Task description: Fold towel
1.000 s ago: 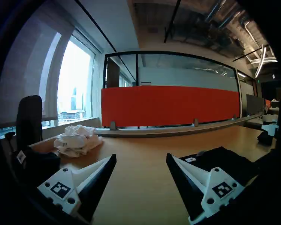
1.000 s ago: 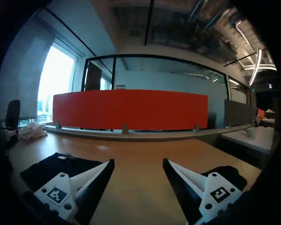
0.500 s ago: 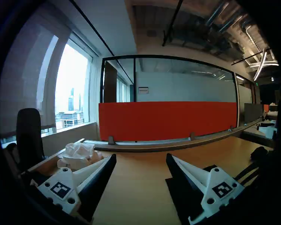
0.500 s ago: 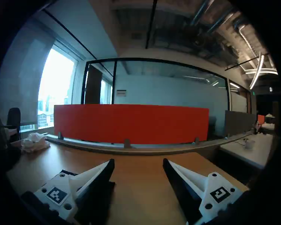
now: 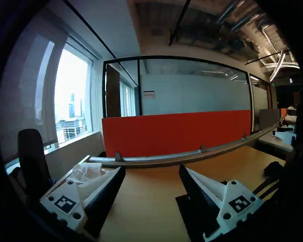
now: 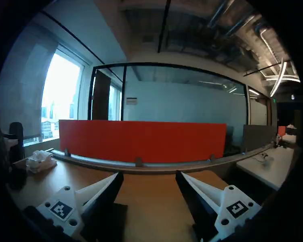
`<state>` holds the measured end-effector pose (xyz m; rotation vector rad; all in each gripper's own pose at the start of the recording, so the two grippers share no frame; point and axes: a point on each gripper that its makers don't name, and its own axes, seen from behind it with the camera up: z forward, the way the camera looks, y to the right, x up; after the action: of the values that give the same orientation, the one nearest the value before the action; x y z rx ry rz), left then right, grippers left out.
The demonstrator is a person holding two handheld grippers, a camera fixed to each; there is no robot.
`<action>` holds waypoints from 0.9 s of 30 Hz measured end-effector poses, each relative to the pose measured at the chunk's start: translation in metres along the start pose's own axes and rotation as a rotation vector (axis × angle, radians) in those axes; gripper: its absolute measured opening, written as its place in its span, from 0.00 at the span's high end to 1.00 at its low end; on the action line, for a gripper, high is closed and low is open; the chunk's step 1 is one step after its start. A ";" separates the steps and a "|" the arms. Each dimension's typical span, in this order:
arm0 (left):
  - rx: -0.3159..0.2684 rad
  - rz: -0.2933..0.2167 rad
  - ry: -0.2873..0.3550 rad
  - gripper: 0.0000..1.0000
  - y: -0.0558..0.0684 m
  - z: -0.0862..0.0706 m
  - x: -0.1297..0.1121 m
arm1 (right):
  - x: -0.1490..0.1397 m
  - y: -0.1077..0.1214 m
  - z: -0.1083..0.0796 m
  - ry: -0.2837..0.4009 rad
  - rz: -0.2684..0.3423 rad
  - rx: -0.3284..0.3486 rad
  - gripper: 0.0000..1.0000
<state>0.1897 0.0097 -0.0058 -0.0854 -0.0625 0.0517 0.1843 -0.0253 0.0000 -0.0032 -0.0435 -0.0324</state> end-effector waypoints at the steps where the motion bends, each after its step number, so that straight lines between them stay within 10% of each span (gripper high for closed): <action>1: -0.008 0.005 -0.008 0.01 0.002 0.000 0.000 | 0.001 -0.001 0.000 -0.006 -0.005 0.006 0.00; 27: -0.297 0.096 -0.207 0.01 0.058 0.004 -0.038 | -0.040 -0.070 -0.008 -0.263 -0.245 0.426 0.00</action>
<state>0.1490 0.0658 -0.0096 -0.3806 -0.2730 0.1471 0.1428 -0.0938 -0.0099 0.4248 -0.3134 -0.2671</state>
